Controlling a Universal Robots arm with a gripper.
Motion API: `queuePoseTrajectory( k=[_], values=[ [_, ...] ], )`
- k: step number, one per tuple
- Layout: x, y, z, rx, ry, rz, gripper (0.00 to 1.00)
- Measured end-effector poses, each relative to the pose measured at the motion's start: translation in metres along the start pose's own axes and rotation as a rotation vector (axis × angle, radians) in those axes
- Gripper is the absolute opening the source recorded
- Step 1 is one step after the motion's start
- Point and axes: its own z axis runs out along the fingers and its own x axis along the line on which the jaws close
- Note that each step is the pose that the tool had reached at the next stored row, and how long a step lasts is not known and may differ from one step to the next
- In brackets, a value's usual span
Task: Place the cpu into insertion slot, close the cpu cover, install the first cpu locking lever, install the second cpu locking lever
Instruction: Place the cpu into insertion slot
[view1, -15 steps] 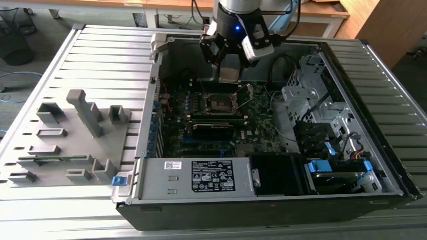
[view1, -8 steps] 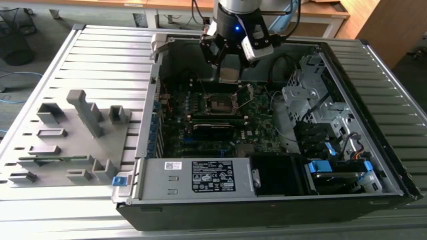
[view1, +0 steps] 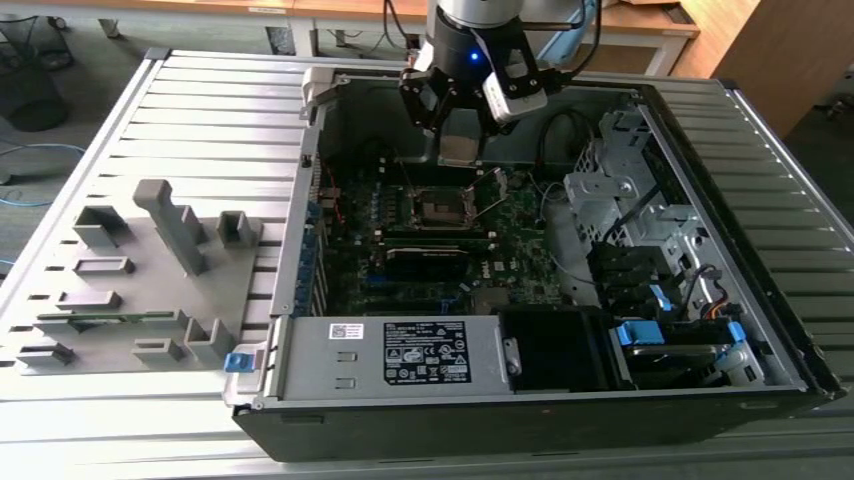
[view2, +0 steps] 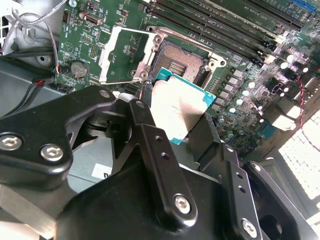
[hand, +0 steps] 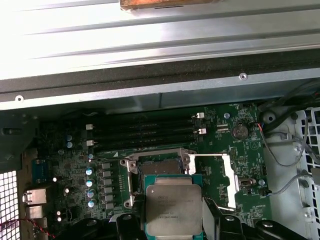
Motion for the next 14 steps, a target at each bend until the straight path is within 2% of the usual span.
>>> queuePoseTrajectory(
  k=[7,14],
  values=[
    [0.0,-0.0001,0.0004,0.0013,-0.003,0.035,0.54],
    [0.0,0.0,0.0004,0.0013,-0.0033,0.036,0.54]
  ],
)
